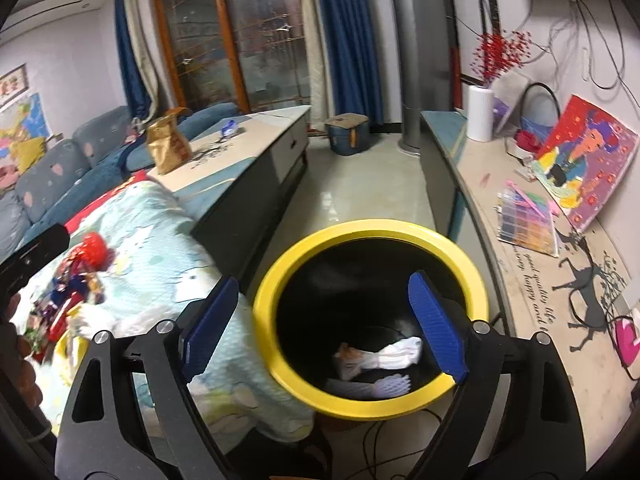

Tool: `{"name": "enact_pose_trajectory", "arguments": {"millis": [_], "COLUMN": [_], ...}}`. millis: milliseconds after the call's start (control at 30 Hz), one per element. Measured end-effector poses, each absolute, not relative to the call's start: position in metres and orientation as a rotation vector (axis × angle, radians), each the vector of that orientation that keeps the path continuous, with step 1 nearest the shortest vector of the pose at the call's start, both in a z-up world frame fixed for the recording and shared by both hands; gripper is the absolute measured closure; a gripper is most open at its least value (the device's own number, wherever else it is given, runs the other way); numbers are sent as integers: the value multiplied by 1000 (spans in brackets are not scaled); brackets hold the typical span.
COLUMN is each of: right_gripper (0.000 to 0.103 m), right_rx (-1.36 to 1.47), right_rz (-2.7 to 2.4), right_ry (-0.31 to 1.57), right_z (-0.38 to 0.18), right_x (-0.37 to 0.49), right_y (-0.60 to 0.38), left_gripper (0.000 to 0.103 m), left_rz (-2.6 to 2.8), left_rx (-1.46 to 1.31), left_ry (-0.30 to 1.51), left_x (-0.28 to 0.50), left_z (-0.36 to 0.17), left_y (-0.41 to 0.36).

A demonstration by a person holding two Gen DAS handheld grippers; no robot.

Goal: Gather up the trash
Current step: 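Move both tools back over the trash on the bed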

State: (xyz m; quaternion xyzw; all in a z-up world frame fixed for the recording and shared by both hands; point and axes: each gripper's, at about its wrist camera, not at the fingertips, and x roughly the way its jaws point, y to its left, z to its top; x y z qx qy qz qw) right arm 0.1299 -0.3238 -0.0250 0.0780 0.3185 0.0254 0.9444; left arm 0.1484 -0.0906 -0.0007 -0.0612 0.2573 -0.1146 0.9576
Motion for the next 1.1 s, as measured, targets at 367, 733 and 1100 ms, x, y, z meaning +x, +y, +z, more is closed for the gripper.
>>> {"name": "enact_pose_trajectory", "arguments": {"millis": [367,733,1100], "right_gripper": [24,22,22], "right_rx": [76,-6,-49], "right_rz": [232,389,499], "right_ry": [636,647,695], "right_z": [-17,-19,-30], "right_x": [113,99,95], "right_y": [-254,-190,-136], "left_gripper": [7,7,7], "left_rz": [-122,-40,55], "left_rx": [-164,-195,-233], "left_ry": [487,493,513], "left_x": [128,113,95], "left_z": [3,-4,-15], "left_y": [-41,3,51]}}
